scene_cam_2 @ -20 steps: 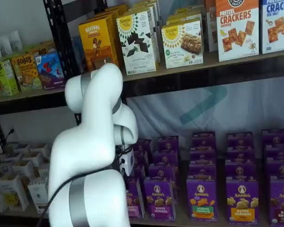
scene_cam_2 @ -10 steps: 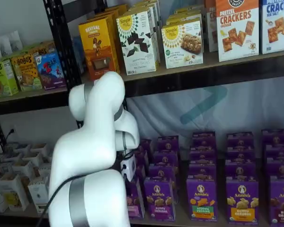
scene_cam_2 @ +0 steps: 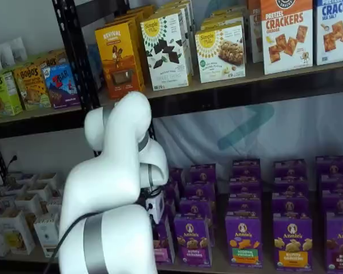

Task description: Pick up the purple box with a pink patch in the middle, on the bottom shelf, the first box from the left

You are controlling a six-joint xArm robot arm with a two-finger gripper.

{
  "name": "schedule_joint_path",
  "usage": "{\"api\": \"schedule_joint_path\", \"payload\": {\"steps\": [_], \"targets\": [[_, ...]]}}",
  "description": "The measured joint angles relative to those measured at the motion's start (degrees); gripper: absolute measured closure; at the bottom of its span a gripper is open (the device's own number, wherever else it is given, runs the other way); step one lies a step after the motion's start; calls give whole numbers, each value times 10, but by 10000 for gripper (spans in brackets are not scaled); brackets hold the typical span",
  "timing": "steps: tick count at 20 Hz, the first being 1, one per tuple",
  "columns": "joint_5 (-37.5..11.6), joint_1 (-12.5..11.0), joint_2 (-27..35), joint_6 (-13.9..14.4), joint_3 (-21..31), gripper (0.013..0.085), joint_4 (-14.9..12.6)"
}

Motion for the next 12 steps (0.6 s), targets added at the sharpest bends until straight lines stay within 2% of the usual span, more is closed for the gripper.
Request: {"api": "schedule_joint_path", "payload": {"steps": [4,6,7,8,9,11,12], "targets": [[-2,2,5,0,-2,130,2],[-2,3,6,4,-4,210,-1],[-4,3,7,4,-4,210,-2],[-4,3,8,4,-4,250,-2],[-5,3,8,5,-4,250,-2],[-3,3,9,4,-4,330,-2],[-2,3,9,3,-5,330,-1]]}}
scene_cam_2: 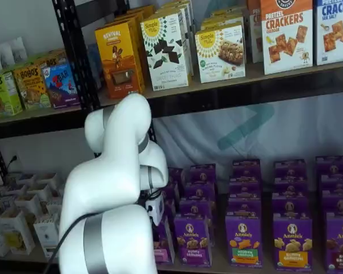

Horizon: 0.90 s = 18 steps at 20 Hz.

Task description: Pick up the purple box with a pink patch in the middle, on the bottom shelf, the first box from the left

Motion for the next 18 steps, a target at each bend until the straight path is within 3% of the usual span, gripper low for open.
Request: {"api": "schedule_joint_path", "payload": {"steps": [4,12,14,18], "targets": [[-3,0,3,14,-2,330,-15],[-13,4,9,0,-8,330,5],[-12,4,9,-5,-9,410,10],[-12,4,8,-9,-7,450,15]]}}
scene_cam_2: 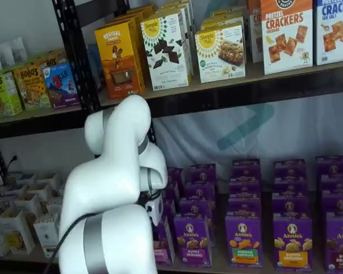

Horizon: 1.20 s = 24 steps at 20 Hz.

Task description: Pick up the purple box with a pink patch in the middle, on the bottom shelf, the first box from the left

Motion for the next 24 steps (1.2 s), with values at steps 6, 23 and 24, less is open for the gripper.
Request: {"api": "schedule_joint_path", "payload": {"steps": [6,23,24], "targets": [[-6,1,-2,6,4,490,-6],[-11,1,-17,17,29,690,-19],[-11,1,-19,20,33,690,-22]]}}
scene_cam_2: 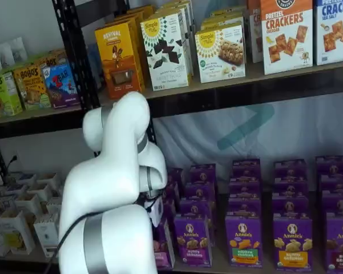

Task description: Pick up the purple box with a pink patch in the middle, on the bottom shelf, the first box from the left

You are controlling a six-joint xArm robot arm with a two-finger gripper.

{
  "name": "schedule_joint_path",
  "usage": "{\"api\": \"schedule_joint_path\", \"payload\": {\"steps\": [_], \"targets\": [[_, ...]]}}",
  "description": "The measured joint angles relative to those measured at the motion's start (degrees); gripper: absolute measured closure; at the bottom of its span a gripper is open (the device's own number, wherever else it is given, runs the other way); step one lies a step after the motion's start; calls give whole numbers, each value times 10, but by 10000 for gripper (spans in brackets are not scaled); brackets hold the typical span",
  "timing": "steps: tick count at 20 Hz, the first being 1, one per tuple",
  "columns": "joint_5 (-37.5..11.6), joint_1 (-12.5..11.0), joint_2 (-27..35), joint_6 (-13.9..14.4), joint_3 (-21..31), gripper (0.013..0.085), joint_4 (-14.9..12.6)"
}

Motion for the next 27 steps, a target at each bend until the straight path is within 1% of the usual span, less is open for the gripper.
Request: {"api": "schedule_joint_path", "payload": {"steps": [3,6,9,12,17,21,24,27], "targets": [[-6,2,-15,6,24,690,-5],[-21,5,-39,12,64,690,-10],[-51,6,-79,7,127,690,-5],[-82,4,-129,8,201,690,-9],[-96,-2,-200,0,288,690,-8],[-92,-6,-241,0,332,690,-12],[-91,-7,-267,-13,359,690,1],[-93,-4,-291,-47,383,690,40]]}}
